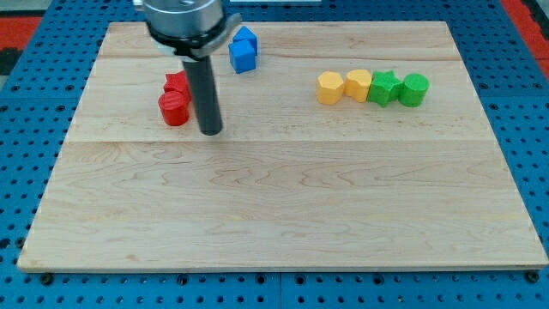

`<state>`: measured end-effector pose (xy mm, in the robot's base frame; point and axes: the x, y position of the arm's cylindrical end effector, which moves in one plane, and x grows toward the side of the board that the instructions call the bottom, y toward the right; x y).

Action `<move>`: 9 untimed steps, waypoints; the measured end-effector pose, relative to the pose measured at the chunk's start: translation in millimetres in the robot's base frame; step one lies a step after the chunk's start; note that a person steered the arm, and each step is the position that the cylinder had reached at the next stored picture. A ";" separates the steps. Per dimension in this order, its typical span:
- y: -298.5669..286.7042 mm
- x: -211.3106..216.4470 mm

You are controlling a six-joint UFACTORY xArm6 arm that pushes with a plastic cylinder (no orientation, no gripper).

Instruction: Move the yellow heart to the bottom

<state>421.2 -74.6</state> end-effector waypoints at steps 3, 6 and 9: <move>74.1 -131.8; 192.3 -109.8; 183.2 -51.7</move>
<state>369.6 108.6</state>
